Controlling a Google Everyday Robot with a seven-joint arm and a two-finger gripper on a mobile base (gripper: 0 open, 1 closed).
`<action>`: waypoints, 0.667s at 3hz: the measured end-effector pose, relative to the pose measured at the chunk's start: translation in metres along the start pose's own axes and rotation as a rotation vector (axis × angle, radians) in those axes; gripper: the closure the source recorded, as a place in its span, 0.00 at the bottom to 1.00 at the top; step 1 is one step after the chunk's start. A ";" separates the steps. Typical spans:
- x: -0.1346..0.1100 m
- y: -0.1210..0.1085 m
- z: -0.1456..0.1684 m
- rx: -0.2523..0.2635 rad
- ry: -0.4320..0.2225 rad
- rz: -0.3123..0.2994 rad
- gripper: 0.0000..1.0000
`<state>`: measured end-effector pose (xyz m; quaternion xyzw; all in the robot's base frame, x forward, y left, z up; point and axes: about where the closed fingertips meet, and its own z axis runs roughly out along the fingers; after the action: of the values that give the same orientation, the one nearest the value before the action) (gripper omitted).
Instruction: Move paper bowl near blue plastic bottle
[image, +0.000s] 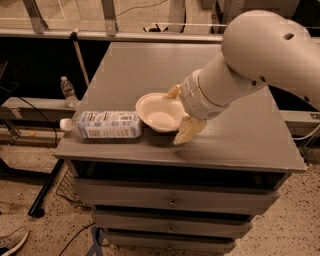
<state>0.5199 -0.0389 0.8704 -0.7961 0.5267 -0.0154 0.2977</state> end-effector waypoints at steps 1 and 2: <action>-0.001 0.000 0.000 0.000 0.000 -0.002 0.00; -0.001 0.000 0.000 0.000 0.000 -0.002 0.00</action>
Offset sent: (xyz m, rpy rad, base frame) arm -0.0005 0.0008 0.0002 -0.0007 -0.0004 0.0016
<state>0.5194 -0.0381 0.8706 -0.7966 0.5259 -0.0155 0.2975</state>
